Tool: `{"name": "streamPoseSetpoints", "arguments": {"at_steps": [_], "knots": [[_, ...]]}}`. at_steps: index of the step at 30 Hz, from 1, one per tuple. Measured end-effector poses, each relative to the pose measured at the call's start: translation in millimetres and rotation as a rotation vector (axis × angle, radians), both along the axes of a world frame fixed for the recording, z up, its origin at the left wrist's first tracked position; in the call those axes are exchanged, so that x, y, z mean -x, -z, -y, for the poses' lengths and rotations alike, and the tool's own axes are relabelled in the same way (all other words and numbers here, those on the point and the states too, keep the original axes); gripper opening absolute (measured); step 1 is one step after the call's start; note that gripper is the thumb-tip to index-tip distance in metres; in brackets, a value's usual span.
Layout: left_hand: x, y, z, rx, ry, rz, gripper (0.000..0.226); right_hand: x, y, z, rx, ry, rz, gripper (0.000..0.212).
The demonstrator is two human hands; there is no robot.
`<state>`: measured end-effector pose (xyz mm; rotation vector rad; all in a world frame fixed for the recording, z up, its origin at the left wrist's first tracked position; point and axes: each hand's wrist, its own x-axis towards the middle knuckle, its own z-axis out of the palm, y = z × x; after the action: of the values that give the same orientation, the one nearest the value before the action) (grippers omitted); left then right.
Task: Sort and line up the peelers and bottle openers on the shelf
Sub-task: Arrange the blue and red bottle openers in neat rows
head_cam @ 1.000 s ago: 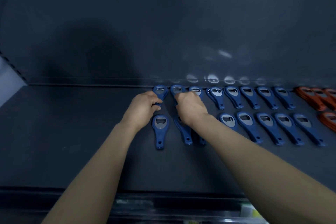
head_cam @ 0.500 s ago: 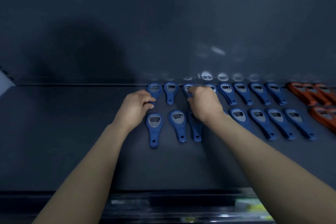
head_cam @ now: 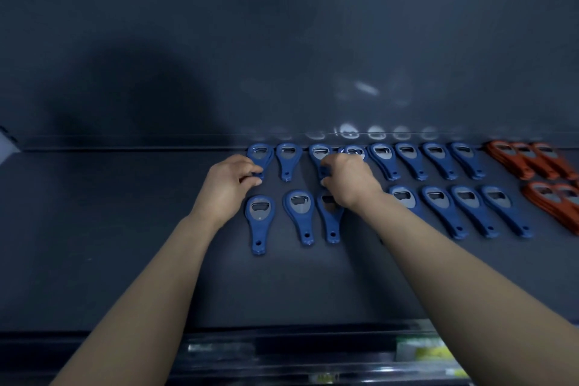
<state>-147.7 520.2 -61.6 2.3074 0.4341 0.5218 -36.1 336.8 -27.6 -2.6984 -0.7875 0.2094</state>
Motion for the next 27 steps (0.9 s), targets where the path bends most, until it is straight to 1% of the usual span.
{"name": "streamPoseSetpoints", "arguments": {"at_steps": [5,10,14,18,22,25,27], "knots": [[5,-14,7,-0.022,-0.022,-0.005,0.008,0,-1,-2,0.032,-0.034,0.039,0.021],[14,-27,19,0.004,-0.027,-0.044,0.008,8,-4,1,-0.012,-0.062,0.077,0.022],[22,-33,27,0.026,0.000,-0.164,0.007,25,-8,7,-0.090,-0.132,0.095,0.017],[39,-36,31,-0.010,0.042,-0.280,0.010,57,-5,20,-0.099,-0.246,0.050,0.017],[51,-45,31,0.037,0.071,-0.448,0.025,81,-6,29,-0.045,-0.305,0.036,0.031],[61,-48,37,0.090,0.075,-0.466,0.031,93,-4,31,0.025,-0.350,0.049,0.031],[71,-45,45,0.106,0.109,-0.465,0.035,99,-1,31,0.058,-0.375,0.109,0.028]]}}
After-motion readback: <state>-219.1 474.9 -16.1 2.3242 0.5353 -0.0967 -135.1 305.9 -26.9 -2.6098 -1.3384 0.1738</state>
